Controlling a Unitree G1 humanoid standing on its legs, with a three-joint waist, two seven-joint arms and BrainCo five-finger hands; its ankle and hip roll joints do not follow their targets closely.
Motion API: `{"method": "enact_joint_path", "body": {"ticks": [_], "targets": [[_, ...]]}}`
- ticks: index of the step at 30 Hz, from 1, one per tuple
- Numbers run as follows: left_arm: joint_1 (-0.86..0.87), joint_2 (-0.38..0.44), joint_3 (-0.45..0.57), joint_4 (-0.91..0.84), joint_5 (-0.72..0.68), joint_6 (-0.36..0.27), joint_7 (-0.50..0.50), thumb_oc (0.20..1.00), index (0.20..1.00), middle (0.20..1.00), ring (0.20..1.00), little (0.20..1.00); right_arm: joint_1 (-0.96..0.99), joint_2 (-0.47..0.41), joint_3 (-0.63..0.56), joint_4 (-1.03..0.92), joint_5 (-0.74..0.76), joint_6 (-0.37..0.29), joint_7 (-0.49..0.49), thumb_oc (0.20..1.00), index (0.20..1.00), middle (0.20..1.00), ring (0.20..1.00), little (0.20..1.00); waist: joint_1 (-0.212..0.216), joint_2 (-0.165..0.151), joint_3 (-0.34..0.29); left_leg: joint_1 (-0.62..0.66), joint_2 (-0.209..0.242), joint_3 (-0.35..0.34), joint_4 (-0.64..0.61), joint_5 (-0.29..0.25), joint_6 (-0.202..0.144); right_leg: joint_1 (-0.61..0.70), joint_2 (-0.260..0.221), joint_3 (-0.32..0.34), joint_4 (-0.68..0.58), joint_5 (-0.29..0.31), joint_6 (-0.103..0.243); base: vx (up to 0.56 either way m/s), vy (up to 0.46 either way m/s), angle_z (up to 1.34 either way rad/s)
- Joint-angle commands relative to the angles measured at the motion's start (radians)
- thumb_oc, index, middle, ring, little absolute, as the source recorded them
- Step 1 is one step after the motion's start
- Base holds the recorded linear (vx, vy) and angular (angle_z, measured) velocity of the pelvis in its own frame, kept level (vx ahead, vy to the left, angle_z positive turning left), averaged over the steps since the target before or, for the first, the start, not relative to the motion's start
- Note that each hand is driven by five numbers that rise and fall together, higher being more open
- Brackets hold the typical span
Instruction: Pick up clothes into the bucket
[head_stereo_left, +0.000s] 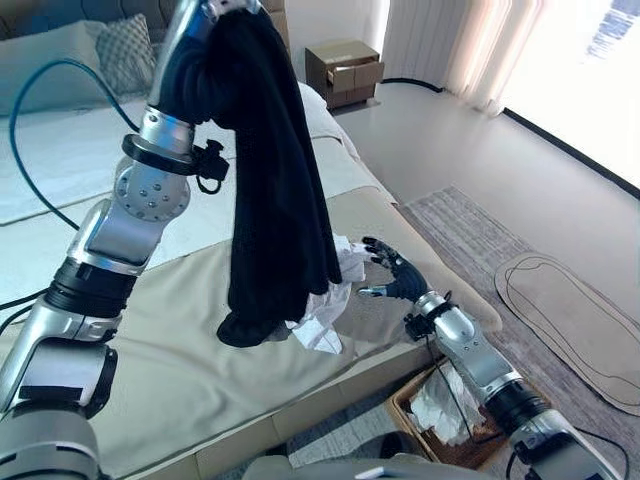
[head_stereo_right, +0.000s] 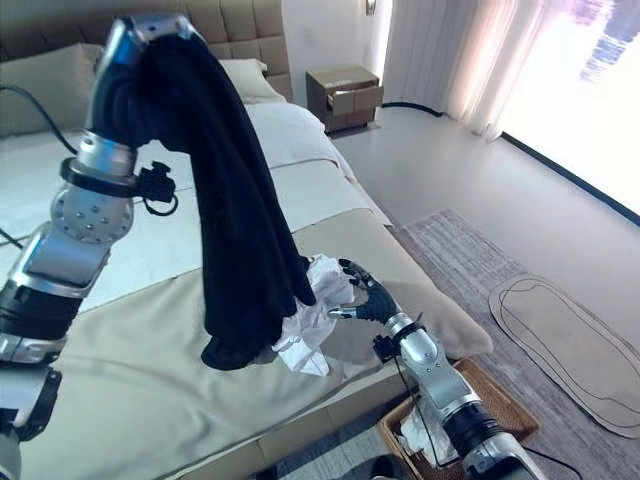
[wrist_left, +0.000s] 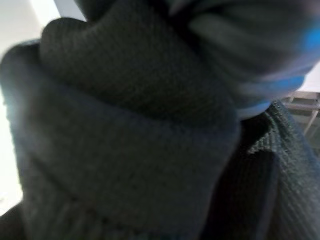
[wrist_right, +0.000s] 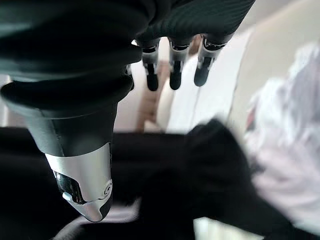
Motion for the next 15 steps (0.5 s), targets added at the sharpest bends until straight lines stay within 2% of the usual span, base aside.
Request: {"method": "enact_joint_path", "body": {"ticks": [1,5,8,15], "targets": [[-0.105,0.003,0.009,0.037,-0.122,-0.034,0.004,0.2,0.2,0.2,0.2,0.2,-0.117,0.039,0.044,-0.028,0.037,-0.033,-0.016,1.0,1.0,1.0,1.0,1.0,0.013,-0.018,-0.036,0.009,-0.017,0.017,0.042,-0.042,0.019,0.001,-0.039,-0.008,0.05,-0.011,0.048,0.0,0.0,0.0],[-0.12,-0.011,-0.019,0.019,-0.182,-0.039,-0.024,0.2,0.2,0.2,0.2,0.2,-0.175,0.078,0.078,-0.002,0.009,-0.031,-0.045,1.0,1.0,1.0,1.0,1.0,0.017,-0.014,-0.04,0.014,-0.017,0.016,0.044,-0.043,0.019,0.006,-0.038,-0.007,0.049,-0.012,0.046,0.0,-0.003,-0.02],[-0.128,-0.041,-0.039,-0.023,-0.251,-0.042,-0.034,0.2,0.2,0.2,0.2,0.2,-0.223,0.16,0.109,0.044,0.081,-0.019,-0.075,1.0,1.0,1.0,1.0,1.0,0.024,-0.01,-0.046,0.018,-0.016,0.019,0.045,-0.044,0.017,0.012,-0.037,-0.009,0.046,-0.011,0.044,0.0,0.0,0.0],[-0.134,-0.069,-0.06,-0.093,-0.279,-0.034,-0.035,0.2,0.2,0.2,0.2,0.2,-0.277,0.231,0.132,0.07,0.104,-0.011,-0.133,1.0,1.0,1.0,1.0,1.0,0.03,-0.007,-0.048,0.018,-0.016,0.014,0.049,-0.045,0.018,0.016,-0.035,-0.01,0.047,-0.011,0.04,0.0,0.0,0.0]]}}
